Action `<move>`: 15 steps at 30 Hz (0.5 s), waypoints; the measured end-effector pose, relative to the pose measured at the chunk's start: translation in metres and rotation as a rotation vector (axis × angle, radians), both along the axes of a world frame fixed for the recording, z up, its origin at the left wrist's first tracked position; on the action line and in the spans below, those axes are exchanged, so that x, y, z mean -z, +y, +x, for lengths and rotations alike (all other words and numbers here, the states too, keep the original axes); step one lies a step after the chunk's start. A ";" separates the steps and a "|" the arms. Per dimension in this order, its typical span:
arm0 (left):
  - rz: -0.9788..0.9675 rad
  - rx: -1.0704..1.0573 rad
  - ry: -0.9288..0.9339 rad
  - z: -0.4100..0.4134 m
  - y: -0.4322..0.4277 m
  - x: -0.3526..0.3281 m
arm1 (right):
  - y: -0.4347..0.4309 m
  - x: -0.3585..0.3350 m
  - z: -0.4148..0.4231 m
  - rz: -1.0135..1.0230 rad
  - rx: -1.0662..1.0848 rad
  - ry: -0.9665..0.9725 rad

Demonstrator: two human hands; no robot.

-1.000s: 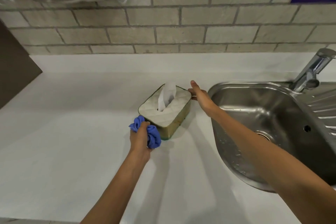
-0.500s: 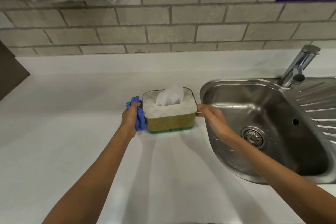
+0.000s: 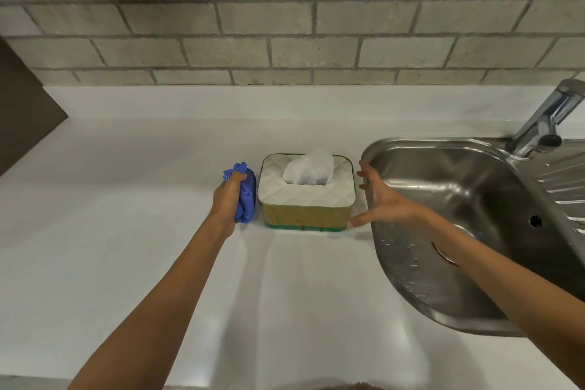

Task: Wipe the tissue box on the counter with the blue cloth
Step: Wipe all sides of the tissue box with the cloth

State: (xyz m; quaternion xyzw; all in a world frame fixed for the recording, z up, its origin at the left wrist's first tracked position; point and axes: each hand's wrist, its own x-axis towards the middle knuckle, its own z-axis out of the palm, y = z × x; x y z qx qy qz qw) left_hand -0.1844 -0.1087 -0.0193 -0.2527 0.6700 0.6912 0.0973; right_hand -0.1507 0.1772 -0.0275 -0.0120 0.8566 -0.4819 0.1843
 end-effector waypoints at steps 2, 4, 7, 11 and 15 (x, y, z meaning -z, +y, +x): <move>-0.015 0.014 -0.017 0.006 -0.006 0.005 | -0.003 -0.001 -0.014 0.021 -0.060 -0.052; 0.005 0.040 -0.039 0.013 -0.007 0.012 | -0.006 -0.002 -0.027 0.023 -0.101 -0.094; 0.034 0.096 -0.052 0.024 -0.004 0.019 | -0.007 -0.003 -0.039 -0.037 -0.190 -0.100; 0.067 0.126 -0.015 0.029 -0.003 0.016 | -0.006 -0.003 -0.046 -0.033 -0.208 -0.103; 0.049 0.132 0.037 0.022 -0.003 0.012 | -0.011 -0.005 -0.048 -0.016 -0.136 -0.059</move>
